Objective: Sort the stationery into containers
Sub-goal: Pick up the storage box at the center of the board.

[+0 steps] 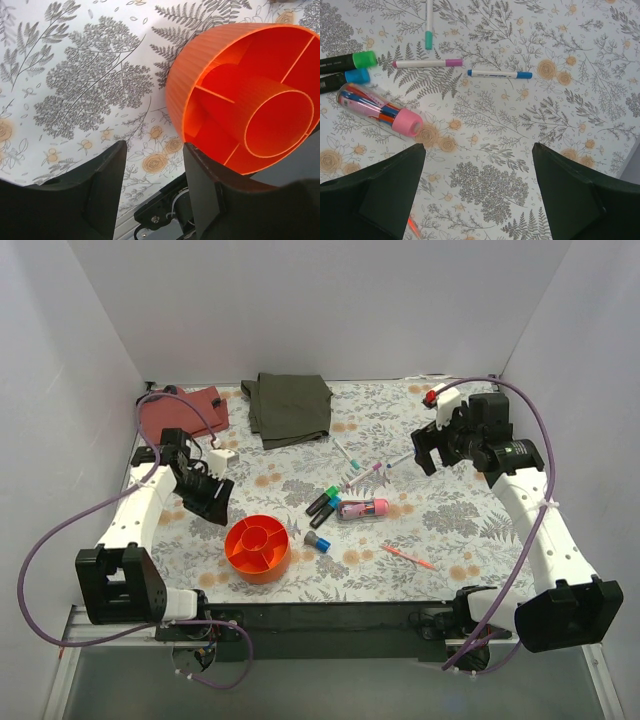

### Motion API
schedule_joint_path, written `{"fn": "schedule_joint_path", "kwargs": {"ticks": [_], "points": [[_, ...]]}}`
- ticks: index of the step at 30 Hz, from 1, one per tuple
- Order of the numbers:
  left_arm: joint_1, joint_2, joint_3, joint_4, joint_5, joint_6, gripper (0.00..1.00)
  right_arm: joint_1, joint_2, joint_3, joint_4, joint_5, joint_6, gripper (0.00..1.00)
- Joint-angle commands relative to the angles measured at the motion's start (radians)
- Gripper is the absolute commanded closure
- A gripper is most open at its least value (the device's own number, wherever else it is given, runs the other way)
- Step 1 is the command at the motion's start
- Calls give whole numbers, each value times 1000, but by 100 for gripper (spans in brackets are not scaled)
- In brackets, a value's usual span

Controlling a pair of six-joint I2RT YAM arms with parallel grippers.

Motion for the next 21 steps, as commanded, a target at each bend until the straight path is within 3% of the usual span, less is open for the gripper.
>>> {"fn": "schedule_joint_path", "kwargs": {"ticks": [1, 6, 19, 21], "points": [[-95, 20, 3, 16, 29, -43, 53, 2, -25, -38, 33, -11, 8, 3], [-204, 28, -35, 68, -32, -111, 59, 2, -39, -69, 44, 4, 4, 3], [-204, 98, -74, 166, -111, -123, 71, 4, -24, -63, 52, 10, 4, 3], [-204, 106, -68, 170, -103, -121, 83, 2, -18, -63, 50, 12, 5, 3]]}}
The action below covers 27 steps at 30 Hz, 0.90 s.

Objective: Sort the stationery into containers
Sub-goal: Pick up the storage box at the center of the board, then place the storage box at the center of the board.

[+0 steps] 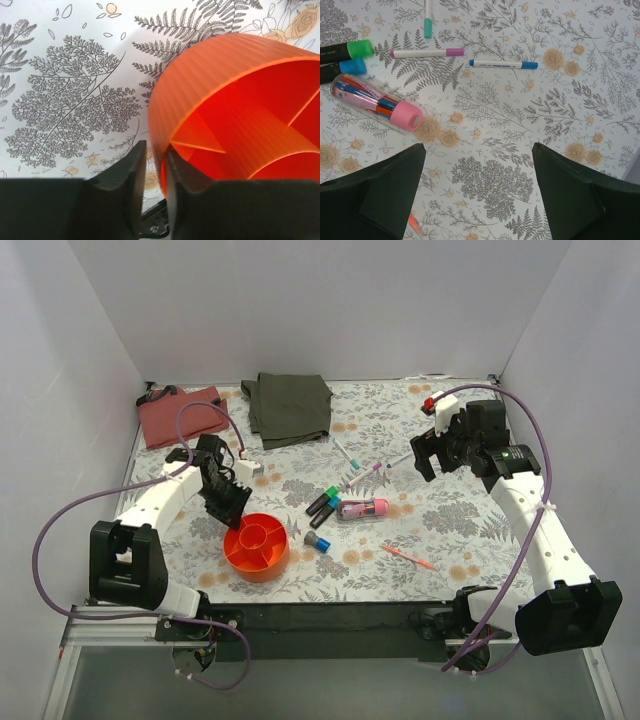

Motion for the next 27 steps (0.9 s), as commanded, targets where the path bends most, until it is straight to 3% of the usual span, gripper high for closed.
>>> {"fn": "schedule_joint_path", "kwargs": {"ticks": [1, 3, 9, 13, 22, 27], "points": [[1, 7, 10, 33, -8, 2, 90, 2, 0, 11, 30, 5, 6, 3], [0, 4, 38, 29, 6, 8, 100, 2, 0, 11, 30, 7, 4, 3], [1, 10, 174, 27, 57, 13, 100, 2, 9, 1, 33, 14, 4, 3], [1, 88, 356, 58, 74, -12, 100, 2, 15, 1, 34, 14, 3, 3], [-48, 479, 732, 153, 2, -85, 100, 4, 64, 34, 51, 16, -14, 4], [-129, 652, 971, 121, -141, -102, 100, 2, 93, 61, 57, 30, -34, 4]]}}
